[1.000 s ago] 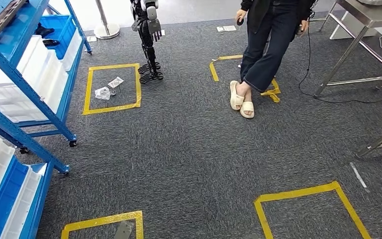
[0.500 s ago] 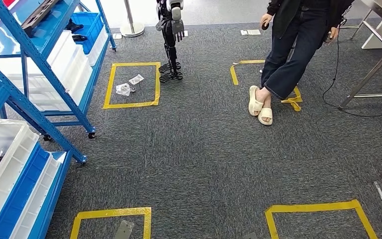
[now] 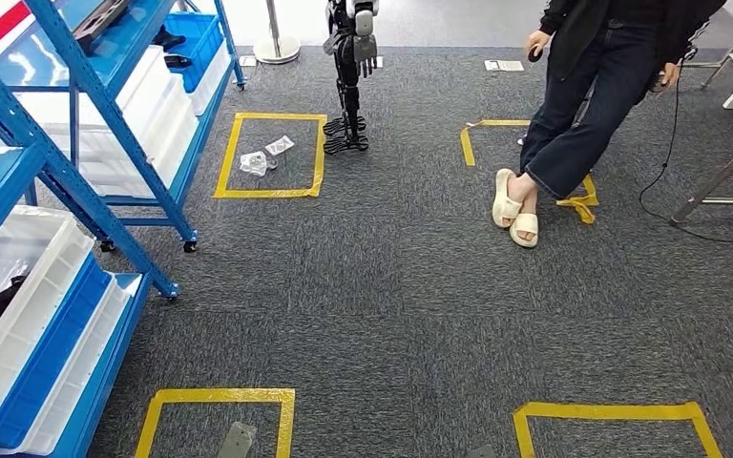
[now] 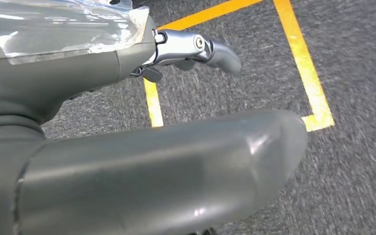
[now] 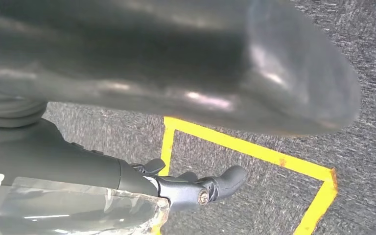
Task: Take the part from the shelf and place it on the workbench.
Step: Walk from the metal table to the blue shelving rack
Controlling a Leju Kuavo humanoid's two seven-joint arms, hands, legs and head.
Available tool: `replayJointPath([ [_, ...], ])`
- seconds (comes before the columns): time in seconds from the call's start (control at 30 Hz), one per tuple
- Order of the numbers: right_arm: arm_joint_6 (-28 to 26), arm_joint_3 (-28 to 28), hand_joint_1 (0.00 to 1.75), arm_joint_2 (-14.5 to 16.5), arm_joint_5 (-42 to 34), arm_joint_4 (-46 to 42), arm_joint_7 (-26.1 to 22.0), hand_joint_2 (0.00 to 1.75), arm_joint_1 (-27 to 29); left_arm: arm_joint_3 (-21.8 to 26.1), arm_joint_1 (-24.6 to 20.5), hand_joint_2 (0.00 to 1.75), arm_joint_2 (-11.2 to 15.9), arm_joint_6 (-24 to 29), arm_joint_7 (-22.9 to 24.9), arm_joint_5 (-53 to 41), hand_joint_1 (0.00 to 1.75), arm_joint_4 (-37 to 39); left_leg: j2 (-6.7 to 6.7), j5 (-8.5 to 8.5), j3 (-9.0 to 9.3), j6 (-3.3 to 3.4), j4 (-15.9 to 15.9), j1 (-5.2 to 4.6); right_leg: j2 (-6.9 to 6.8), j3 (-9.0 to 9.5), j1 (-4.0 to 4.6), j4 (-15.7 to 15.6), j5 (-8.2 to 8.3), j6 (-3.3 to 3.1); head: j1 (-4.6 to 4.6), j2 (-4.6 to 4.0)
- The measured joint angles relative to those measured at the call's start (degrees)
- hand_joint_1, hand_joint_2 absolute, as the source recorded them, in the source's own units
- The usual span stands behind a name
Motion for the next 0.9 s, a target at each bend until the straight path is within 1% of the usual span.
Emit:
replayJointPath([
  [0.03,0.0,0.0,0.0,0.0,0.0,0.0,0.0,0.0,0.0,0.0,0.0,0.0,0.0,0.0,0.0,0.0,0.0,0.0,-0.35,0.18,0.0,0.32,-0.2,0.06,-0.13,-0.09,-0.03,0.1,-0.08,0.29,0.01,0.0],
  [0.07,0.0,0.0,0.0,0.0,0.0,0.0,0.0,0.0,-0.1,0.0,0.0,0.0,0.0,0.0,0.0,0.0,0.0,0.0,-0.66,0.38,0.04,0.68,-0.4,0.13,0.2,-0.32,-0.11,0.5,-0.42,0.56,0.02,0.0],
  [0.1,0.0,0.0,0.0,0.0,0.0,0.0,0.0,0.0,-0.1,0.0,0.0,0.0,0.0,0.0,0.0,0.0,0.0,0.0,-0.95,0.6,0.09,1.04,-0.6,0.28,0.81,-0.91,-0.17,1.8,-1.21,0.68,0.06,0.0],
  [0.13,0.0,0.0,0.0,0.0,0.0,0.0,0.0,0.0,-0.1,0.0,-0.1,0.0,0.0,0.0,0.0,0.0,0.0,0.0,-1.22,0.78,0.14,1.33,-0.7,0.44,1.59,-1.99,-0.23,4.2,-2.45,0.66,0.14,0.0],
  [0.17,0.0,0.0,0.0,-0.1,0.1,0.0,0.0,0.0,-0.1,0.0,-0.1,0.0,-0.1,0.0,0.0,0.0,0.0,0.0,-1.53,0.84,0.08,1.48,-0.7,0.42,2.33,-3.65,-0.32,7.9,-4.12,0.51,0.21,0.0],
  [0.2,0.0,0.0,0.0,-0.1,0.1,0.0,0.0,0.0,0.0,0.0,-0.1,0.0,-0.1,0.0,0.0,0.0,0.0,0.0,-1.88,0.89,0.0,1.58,-0.7,0.42,2.68,-5.55,-0.36,11.9,-5.72,0.38,0.27,0.0],
  [0.23,-0.1,0.0,0.0,-0.1,0.3,0.0,0.1,0.0,0.1,0.0,0.0,0.0,-0.2,0.0,0.0,-0.1,0.0,0.0,-2.27,0.91,-0.05,1.61,-0.7,0.41,2.83,-7.23,-0.41,15.4,-6.85,0.39,0.29,0.0],
  [0.27,-0.1,0.0,0.0,-0.1,0.4,0.0,0.2,0.0,0.2,0.0,0.0,0.0,-0.2,0.0,0.0,0.0,0.0,0.0,-2.71,0.93,-0.09,1.61,-0.7,0.41,2.89,-8.18,-0.48,17.3,-7.21,0.63,0.29,0.0],
  [0.3,-0.1,0.0,0.0,-0.1,0.6,0.0,0.3,0.0,0.2,0.0,0.0,0.0,-0.2,0.0,0.0,0.0,0.0,0.0,-3.14,0.95,-0.07,1.57,-0.7,0.44,2.93,-7.91,-0.58,16.6,-6.53,1.05,0.29,0.0],
  [0.33,-0.1,0.0,0.0,-0.1,0.7,0.0,0.3,0.0,0.2,0.0,0.1,0.0,-0.2,0.0,0.0,0.0,0.0,0.0,-3.6,0.96,-0.02,1.5,-0.7,0.51,3.08,-6.5,-0.73,13.5,-5.04,1.59,0.29,0.0],
  [0.37,-0.1,0.0,0.0,-0.2,0.8,0.0,0.4,0.0,0.2,0.0,0.0,0.0,-0.2,0.0,0.0,0.1,0.0,0.0,-4.06,0.97,0.01,1.35,-0.6,0.57,3.67,-4.43,-0.95,9.1,-3.22,2.16,0.33,0.0],
  [0.4,-0.1,0.0,0.0,-0.1,0.9,0.0,0.4,0.0,0.1,0.0,0.0,0.0,-0.2,0.0,0.0,0.1,0.0,0.0,-4.51,0.93,-0.03,1.1,-0.5,0.49,4.37,-2.52,-1.06,5.1,-1.71,2.42,0.37,0.0],
  [0.43,-0.1,0.0,0.0,-0.1,1.0,0.0,0.4,0.0,0.1,0.0,0.0,0.0,-0.2,0.0,-0.1,0.2,0.0,0.0,-4.86,0.93,-0.13,0.78,-0.4,0.41,4.9,-1.1,-1.15,2.1,-0.65,2.41,0.33,0.0],
  [0.47,-0.1,0.0,0.0,-0.1,1.0,0.0,0.4,0.0,0.1,0.1,0.0,0.0,-0.2,0.1,-0.1,0.3,0.0,0.0,-5.18,0.98,-0.27,0.44,-0.3,0.32,5.28,-0.47,-1.12,0.8,-0.2,2.19,0.29,0.0],
  [0.5,-0.1,0.0,0.0,0.0,1.1,0.0,0.4,0.0,0.1,0.1,0.1,0.0,-0.2,0.1,-0.1,0.3,0.0,0.0,-5.47,1.09,-0.38,0.1,-0.4,0.27,5.15,-0.37,-0.96,0.5,-0.08,1.79,0.24,0.0],
  [0.53,-0.1,0.0,0.0,0.0,1.2,0.0,0.5,0.0,0.1,0.1,0.1,0.0,-0.1,0.1,-0.2,0.4,0.0,0.0,-5.73,1.23,-0.48,-0.19,-0.4,0.36,4.78,-0.37,-1.02,0.5,0.08,1.4,0.17,0.0],
  [0.57,0.0,0.1,0.0,0.0,1.3,0.0,0.5,0.0,0.0,0.1,0.2,0.0,-0.1,0.2,-0.2,0.4,0.0,0.0,-5.7,1.11,-0.6,-0.43,-0.3,0.46,4.46,-0.39,-1.09,0.4,0.21,1.08,0.18,0.0],
  [0.6,0.1,0.1,0.0,0.0,1.5,0.0,0.4,0.0,0.0,0.1,0.3,0.0,-0.1,0.3,-0.3,0.4,0.0,0.0,-5.19,0.4,-1.02,-0.67,0.6,0.51,4.05,-0.39,-1.19,0.3,0.33,0.61,0.09,0.0],
  [0.63,0.2,0.1,0.0,0.0,1.6,0.0,0.3,0.0,-0.1,0.1,0.3,0.0,-0.1,0.4,-0.5,0.4,0.0,0.0,-4.44,-0.98,-1.96,-0.88,2.6,0.54,3.56,-0.39,-1.3,0.2,0.4,0.1,-0.08,0.0],
  [0.67,0.4,0.1,0.0,0.0,1.7,0.0,0.2,0.0,-0.1,0.1,0.3,0.0,-0.1,0.6,-0.7,0.5,0.0,0.0,-3.53,-2.85,-3.39,-1.06,5.9,0.57,3.03,-0.4,-1.2,0.2,0.38,-0.3,-0.23,0.0],
  [0.7,0.6,0.1,0.0,0.0,1.7,0.0,0.1,0.0,0.0,0.2,0.3,0.0,-0.1,0.8,-0.9,0.5,0.0,0.0,-2.86,-4.83,-5.2,-1.23,9.8,0.57,2.43,-0.42,-1.03,0.2,0.32,-0.66,-0.39,0.0],
  [0.73,0.8,0.2,0.0,0.0,1.7,0.0,-0.1,0.0,0.1,0.2,0.4,0.0,-0.1,1.0,-1.2,0.5,0.0,0.0,-2.58,-6.26,-6.86,-1.34,13.4,0.59,1.8,-0.44,-0.84,0.2,0.28,-0.83,-0.45,0.0],
  [0.77,1.0,0.2,0.0,0.0,1.7,0.0,-0.2,0.0,0.2,0.2,0.6,0.0,-0.2,1.1,-1.4,0.6,0.0,0.0,-2.42,-6.75,-7.84,-1.36,15.5,0.6,1.17,-0.44,-0.69,0.2,0.24,-0.88,-0.44,0.0],
  [0.8,1.2,0.2,0.0,0.0,1.6,0.0,-0.4,0.0,0.2,0.2,0.8,0.0,-0.2,1.2,-1.5,0.6,0.0,0.0,-2.24,-6.19,-7.78,-1.3,15.5,0.6,0.58,-0.42,-0.57,0.3,0.2,-0.94,-0.45,0.0],
  [0.83,1.3,0.2,0.0,0.0,1.5,0.0,-0.7,0.0,0.2,0.2,0.9,0.0,-0.2,1.3,-1.7,0.6,0.0,0.0,-1.85,-4.7,-6.54,-1.13,13.3,0.58,0.0,-0.34,-0.48,0.3,0.16,-0.98,-0.45,0.0],
  [0.87,1.4,0.2,0.0,0.0,1.5,0.0,-0.9,0.0,0.1,0.2,1.0,0.0,-0.2,1.4,-1.8,0.6,0.0,0.0,-0.95,-2.75,-4.41,-0.82,9.5,0.5,-0.58,-0.23,-0.39,0.3,0.11,-1.02,-0.46,0.0],
  [0.9,1.5,0.2,0.0,0.0,1.4,0.0,-1.0,0.0,0.1,0.2,0.9,0.0,-0.2,1.4,-1.9,0.6,0.0,0.0,0.45,-1.34,-2.25,-0.52,5.4,0.25,-1.14,-0.13,-0.17,0.3,0.01,-0.98,-0.45,0.0],
])
